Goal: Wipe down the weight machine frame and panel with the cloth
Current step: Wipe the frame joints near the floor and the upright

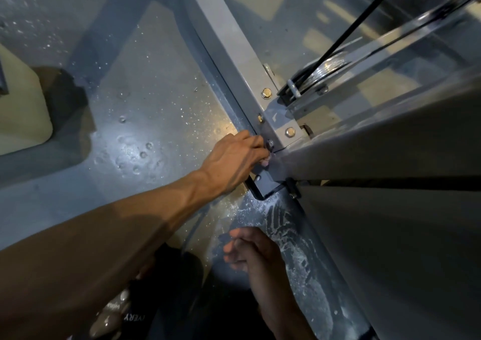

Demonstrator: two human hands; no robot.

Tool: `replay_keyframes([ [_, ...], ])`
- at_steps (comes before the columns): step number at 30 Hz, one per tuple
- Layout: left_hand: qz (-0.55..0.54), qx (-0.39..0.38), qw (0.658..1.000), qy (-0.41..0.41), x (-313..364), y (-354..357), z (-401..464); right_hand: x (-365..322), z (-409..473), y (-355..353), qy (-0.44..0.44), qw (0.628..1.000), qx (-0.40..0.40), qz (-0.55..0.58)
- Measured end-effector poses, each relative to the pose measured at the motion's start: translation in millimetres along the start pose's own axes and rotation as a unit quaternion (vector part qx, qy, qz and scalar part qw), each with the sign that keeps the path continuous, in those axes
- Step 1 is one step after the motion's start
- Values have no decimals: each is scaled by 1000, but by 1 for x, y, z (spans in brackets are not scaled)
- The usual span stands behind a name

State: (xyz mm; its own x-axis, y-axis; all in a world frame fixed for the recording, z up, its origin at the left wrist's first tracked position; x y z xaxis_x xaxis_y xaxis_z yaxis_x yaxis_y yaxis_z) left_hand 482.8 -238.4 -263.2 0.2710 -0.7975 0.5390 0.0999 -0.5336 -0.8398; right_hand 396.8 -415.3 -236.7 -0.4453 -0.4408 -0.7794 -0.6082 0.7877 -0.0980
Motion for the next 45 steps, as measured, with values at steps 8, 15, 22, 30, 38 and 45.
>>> replay_keyframes([
  [8, 79, -60, 995, 22, -4, 0, 11, -1, 7, 1, -4, 999, -17, -27],
  [15, 146, -38, 988, -45, 3, -10, 5, -14, 15, 7, -30, 999, -19, 5],
  [22, -1, -54, 999, 0, -9, -24, 14, -8, 20, -3, -43, 998, 43, 30],
  [30, 36, -66, 997, 29, -3, -6, 7, -20, 31, -11, -52, 997, 51, 0],
  [38, 142, -95, 985, 18, 16, -23, 15, -18, 28, 1, -37, 999, 25, -7],
  [45, 44, -47, 998, -26, -15, -25, 3, -13, 22, -5, -60, 996, 60, 36],
])
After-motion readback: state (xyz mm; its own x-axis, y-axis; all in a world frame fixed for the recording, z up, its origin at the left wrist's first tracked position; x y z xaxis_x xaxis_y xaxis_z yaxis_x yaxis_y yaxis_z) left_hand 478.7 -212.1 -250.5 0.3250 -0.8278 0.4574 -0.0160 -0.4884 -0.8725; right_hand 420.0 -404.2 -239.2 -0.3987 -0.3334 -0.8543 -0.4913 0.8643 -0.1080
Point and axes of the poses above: each hand's wrist, its own z-axis towards the middle knuckle, its own y-axis out of the palm, x = y × z, the point moved 6 cm from there along z, towards the middle knuckle, and after that the axes turned 12 degrees about -y, right-handed, at the moved point
